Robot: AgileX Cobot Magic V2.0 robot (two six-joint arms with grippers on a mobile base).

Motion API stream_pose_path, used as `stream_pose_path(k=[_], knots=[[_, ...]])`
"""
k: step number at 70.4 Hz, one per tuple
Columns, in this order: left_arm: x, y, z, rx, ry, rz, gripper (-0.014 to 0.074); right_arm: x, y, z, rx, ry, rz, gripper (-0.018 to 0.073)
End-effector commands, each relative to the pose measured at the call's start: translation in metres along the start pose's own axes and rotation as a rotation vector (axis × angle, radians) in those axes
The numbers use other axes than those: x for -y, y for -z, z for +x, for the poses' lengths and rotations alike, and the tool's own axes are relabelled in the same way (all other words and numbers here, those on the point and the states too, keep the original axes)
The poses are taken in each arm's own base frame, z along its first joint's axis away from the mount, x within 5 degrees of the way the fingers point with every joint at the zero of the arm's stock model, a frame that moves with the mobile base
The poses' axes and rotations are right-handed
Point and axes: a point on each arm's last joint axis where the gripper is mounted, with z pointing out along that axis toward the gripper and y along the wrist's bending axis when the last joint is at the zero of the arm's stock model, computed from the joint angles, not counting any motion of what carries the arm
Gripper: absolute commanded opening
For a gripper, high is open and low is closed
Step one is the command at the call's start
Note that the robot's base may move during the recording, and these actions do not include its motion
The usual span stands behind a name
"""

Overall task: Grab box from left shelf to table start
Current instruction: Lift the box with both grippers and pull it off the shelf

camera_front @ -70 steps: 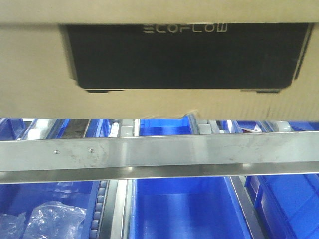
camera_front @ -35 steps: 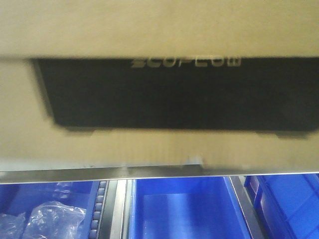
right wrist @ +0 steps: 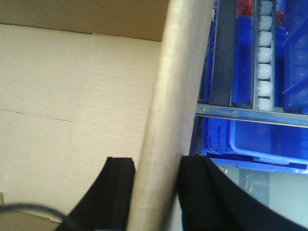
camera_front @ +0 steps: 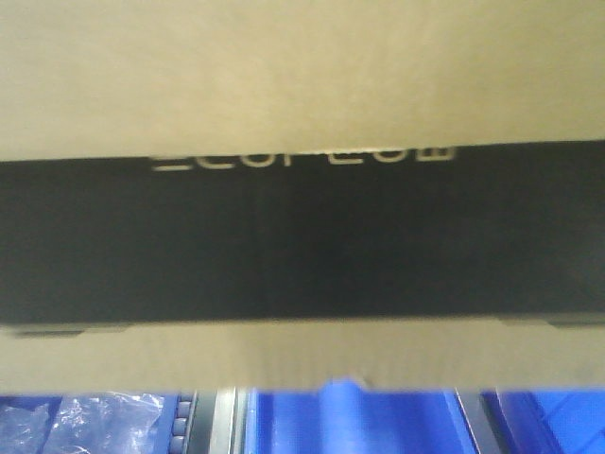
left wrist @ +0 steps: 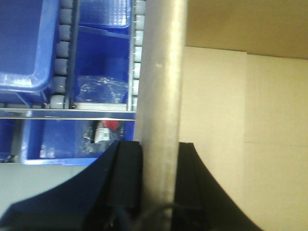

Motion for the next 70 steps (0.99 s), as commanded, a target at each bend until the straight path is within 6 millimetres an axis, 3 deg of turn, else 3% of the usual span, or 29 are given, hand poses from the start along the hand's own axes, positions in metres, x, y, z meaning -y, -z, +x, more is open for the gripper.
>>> stream_pose_path(k=[1, 19, 70], knots=[[0.004, 0.019, -0.014, 0.165, 0.033, 0.106, -0.0096, -0.006, 0.02, -0.007, 0.14, -0.002, -0.043, 0.0062], [0.008, 0.02, -0.011, 0.132, 0.061, 0.155, -0.0096, -0.008, 0.033, 0.002, 0.153, 0.002, -0.052, 0.0062], [0.008, 0.019, -0.012, 0.134, 0.055, 0.145, -0.0096, -0.008, 0.033, 0.003, 0.147, 0.002, -0.053, 0.006]])
